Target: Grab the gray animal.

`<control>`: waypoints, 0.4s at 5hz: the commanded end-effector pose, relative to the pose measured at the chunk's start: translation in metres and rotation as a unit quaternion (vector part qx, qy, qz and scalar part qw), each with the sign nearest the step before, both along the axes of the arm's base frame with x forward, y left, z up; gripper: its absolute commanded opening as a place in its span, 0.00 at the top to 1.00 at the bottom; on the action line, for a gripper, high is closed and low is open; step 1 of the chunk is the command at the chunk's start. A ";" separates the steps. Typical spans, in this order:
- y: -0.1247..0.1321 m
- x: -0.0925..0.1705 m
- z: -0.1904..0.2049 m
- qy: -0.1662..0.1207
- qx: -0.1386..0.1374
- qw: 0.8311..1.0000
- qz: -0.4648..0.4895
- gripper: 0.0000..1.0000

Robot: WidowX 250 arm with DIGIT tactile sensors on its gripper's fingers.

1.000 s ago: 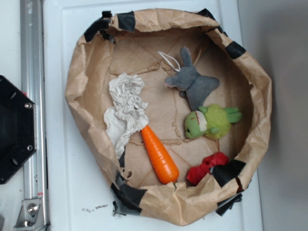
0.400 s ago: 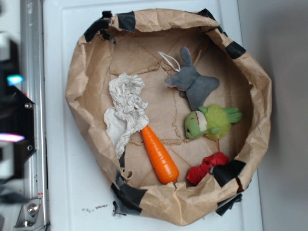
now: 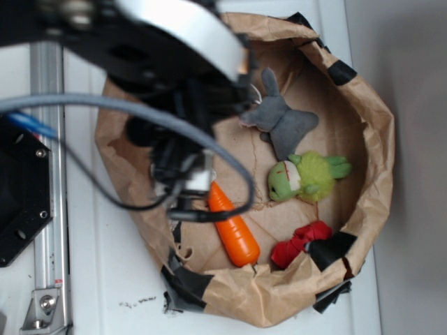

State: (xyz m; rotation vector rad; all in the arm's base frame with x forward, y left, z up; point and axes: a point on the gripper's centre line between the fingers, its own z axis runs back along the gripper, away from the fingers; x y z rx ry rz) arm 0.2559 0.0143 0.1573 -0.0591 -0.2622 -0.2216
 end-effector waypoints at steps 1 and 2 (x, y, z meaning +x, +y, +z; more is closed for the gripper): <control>0.009 0.055 -0.081 -0.014 0.079 0.995 -0.064 0.00; 0.010 0.069 -0.117 0.024 0.129 0.987 -0.092 0.00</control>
